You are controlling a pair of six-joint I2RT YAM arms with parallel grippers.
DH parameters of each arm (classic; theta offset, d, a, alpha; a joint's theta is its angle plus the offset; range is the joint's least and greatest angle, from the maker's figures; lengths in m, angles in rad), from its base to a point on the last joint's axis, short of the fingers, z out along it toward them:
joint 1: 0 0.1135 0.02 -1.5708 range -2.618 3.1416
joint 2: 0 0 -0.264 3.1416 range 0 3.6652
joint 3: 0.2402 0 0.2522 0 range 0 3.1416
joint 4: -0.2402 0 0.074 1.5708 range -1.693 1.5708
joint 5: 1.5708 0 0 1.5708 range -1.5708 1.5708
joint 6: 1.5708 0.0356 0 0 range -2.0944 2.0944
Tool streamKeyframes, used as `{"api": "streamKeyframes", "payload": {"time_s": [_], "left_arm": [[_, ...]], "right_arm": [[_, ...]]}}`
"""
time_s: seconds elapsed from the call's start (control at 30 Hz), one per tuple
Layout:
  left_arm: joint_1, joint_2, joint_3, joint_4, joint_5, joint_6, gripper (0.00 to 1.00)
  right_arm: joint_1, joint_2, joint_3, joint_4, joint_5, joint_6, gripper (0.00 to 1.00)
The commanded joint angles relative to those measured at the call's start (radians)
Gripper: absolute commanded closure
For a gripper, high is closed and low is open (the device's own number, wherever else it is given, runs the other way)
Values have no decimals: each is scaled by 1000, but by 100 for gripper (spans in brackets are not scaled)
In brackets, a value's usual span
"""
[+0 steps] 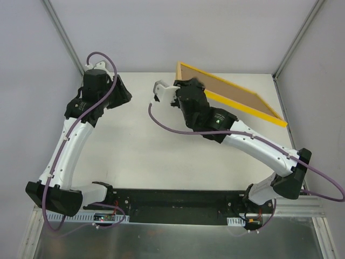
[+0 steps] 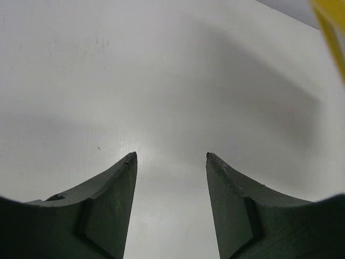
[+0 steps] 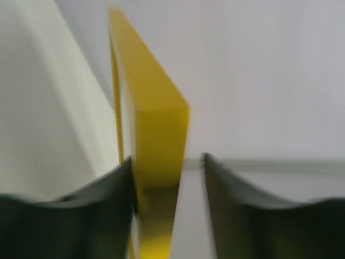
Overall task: Put the photo into the frame
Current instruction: Turn over the photo frame.
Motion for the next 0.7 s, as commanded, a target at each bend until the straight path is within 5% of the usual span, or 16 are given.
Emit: {"api": "streamKeyframes", "payload": {"time_s": [0.0, 0.03, 0.07, 0.3, 0.67], "left_arm": [[-5, -56, -16, 28, -130, -26, 48], [-5, -55, -19, 30, -143, -31, 48], [-5, -52, -22, 30, -150, -37, 48], [-2, -18, -38, 30, -139, -57, 48], [14, -56, -28, 31, -177, -63, 48]], "right_arm": [[45, -4, 106, 77, -400, 1320, 100], [59, 9, 111, 85, -371, 686, 100], [70, 14, 120, 88, -352, 648, 100], [94, 40, 157, 73, -309, 591, 100], [47, -1, 279, -53, -440, 773, 100]]}}
